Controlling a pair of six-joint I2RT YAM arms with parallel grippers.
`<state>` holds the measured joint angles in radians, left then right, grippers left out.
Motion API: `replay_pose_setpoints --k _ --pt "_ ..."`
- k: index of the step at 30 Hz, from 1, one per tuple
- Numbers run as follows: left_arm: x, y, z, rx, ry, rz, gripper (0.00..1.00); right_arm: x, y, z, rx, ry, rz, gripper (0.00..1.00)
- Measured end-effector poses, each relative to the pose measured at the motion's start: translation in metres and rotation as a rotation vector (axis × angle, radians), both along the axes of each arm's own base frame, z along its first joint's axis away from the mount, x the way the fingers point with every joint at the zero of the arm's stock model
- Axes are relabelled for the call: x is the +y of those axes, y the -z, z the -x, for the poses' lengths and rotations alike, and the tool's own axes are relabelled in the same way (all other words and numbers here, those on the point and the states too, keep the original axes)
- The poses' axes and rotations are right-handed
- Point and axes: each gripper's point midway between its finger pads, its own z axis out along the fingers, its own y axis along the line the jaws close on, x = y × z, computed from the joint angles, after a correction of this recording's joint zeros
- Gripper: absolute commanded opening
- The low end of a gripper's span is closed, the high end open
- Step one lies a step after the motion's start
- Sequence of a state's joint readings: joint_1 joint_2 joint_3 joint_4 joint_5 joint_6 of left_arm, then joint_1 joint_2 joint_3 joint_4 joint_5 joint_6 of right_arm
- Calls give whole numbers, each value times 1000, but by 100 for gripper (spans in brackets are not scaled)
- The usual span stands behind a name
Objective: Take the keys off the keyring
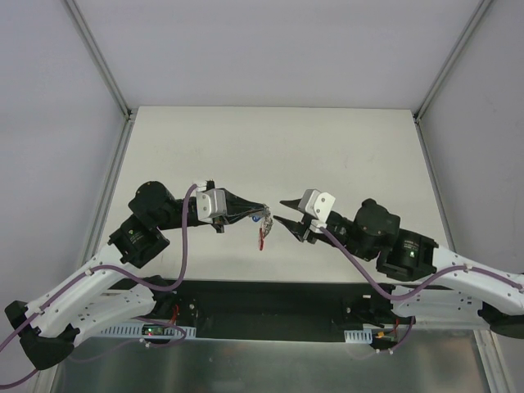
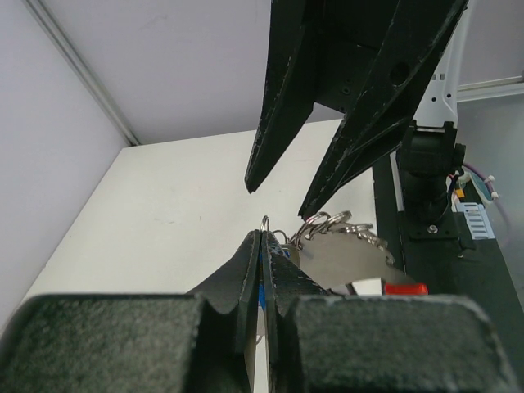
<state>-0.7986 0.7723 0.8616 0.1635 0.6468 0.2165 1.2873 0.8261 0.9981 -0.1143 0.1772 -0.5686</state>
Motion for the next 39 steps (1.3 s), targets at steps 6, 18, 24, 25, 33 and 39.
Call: replay_pose_setpoints --k 6,18,24,25,33,39 --pt "0 0 0 4 0 1 0 12 6 -3 18 1 7 37" --pt "0 -1 0 10 1 7 0 22 6 -6 21 3 -6 26" --pt "-1 -2 0 9 1 9 0 25 9 -7 23 7 0 19" --pt "-1 -2 0 10 1 9 0 25 9 -8 23 8 -1 13" --pt "0 -2 -3 13 -16 12 0 23 8 -11 31 34 -9 1" --pt "4 0 -12 27 -78 5 0 18 8 -14 12 61 -32 1"
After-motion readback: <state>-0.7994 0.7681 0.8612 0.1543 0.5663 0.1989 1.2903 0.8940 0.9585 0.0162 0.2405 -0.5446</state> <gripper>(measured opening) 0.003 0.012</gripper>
